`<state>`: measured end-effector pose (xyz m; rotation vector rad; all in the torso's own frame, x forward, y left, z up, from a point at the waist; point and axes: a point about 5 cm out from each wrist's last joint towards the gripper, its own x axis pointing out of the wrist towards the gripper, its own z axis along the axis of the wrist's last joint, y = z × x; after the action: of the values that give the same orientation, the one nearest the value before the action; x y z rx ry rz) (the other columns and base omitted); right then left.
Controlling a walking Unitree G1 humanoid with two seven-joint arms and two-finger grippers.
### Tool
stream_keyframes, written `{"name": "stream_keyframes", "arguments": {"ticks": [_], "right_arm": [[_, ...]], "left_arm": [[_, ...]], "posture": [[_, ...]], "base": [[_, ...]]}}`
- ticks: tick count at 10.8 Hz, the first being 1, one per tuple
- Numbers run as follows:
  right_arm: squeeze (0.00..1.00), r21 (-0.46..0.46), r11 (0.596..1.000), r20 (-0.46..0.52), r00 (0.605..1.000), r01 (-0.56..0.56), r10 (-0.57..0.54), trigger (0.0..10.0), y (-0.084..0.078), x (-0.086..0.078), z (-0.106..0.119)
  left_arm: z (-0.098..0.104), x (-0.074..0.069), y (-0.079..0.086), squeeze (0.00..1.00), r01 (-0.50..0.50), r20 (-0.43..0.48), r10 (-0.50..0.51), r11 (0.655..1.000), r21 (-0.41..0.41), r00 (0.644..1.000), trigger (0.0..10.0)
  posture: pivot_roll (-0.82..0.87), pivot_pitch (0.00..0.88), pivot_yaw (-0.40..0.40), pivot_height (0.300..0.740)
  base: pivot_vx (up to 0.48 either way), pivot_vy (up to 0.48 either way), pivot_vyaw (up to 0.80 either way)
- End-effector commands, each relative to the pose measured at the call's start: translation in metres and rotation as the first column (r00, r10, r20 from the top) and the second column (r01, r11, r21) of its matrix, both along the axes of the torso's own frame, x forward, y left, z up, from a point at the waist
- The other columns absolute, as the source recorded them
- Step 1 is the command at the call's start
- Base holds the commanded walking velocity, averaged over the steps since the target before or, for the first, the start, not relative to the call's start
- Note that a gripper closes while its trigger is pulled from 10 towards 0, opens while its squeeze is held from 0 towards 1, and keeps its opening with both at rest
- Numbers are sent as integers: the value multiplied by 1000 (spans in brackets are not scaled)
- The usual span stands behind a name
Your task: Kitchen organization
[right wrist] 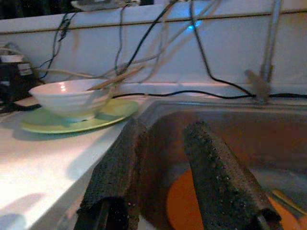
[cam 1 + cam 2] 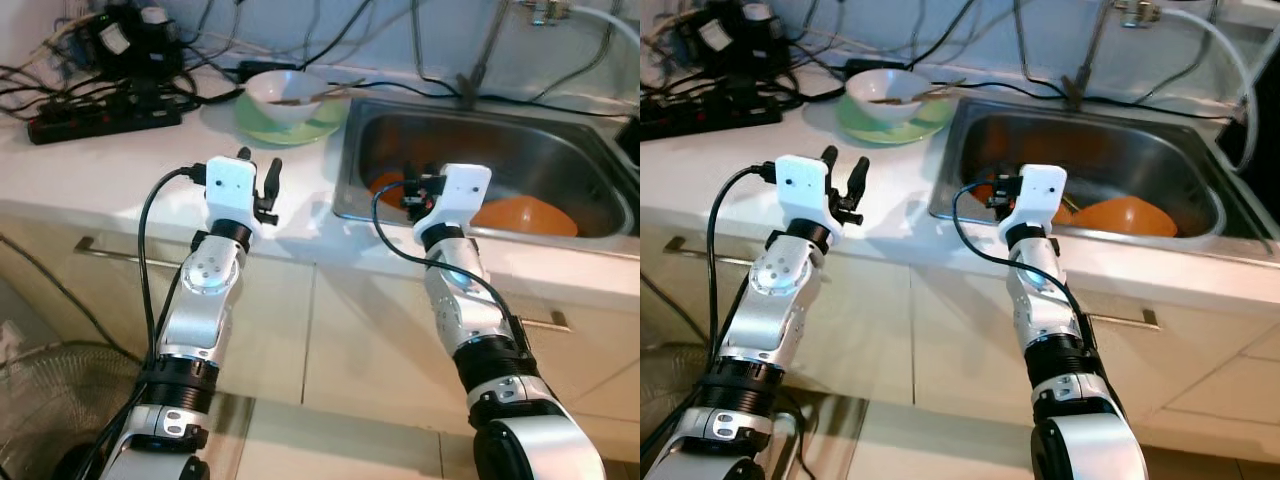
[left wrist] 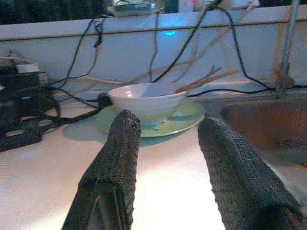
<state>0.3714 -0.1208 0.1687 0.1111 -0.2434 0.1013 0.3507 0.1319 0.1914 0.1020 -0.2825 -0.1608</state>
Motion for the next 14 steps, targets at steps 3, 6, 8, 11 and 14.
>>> {"name": "stream_keyframes", "arguments": {"ticks": [3, 6, 8, 11, 14], "right_arm": [[0, 9, 1000, -10, 1000, -8, 8, 10000, 1, 1, 0], [0, 3, 1000, 7, 1000, -9, 9, 10000, 2, 1, 2], [0, 4, 1000, 7, 1000, -6, 6, 10000, 2, 1, 2], [0, 2, 1000, 4, 1000, -1, 1, 10000, 1, 1, 1], [0, 1, 1000, 1, 1000, -3, 3, 10000, 2, 1, 0]], "left_arm": [[5, 1, 0, 0, -9, 12, 9, 1000, 11, 1000, 10000], [7, 1, 1, 0, -14, 17, 14, 1000, 19, 1000, 10000], [9, 1, 2, 0, -14, 26, 14, 1000, 22, 1000, 10000], [11, 0, -3, 0, 8, 41, -9, 1000, 21, 999, 10000], [12, 0, -3, 0, 34, 19, -34, 999, 6, 999, 10000]], "posture": [[224, 20, -50, 740], [226, 23, -52, 740], [229, 24, -50, 740], [227, 23, -49, 740], [227, 23, -49, 740]], "base": [[284, 0, 0], [341, 0, -260], [341, 0, 0], [0, 0, 0], [0, 0, 0]]}}
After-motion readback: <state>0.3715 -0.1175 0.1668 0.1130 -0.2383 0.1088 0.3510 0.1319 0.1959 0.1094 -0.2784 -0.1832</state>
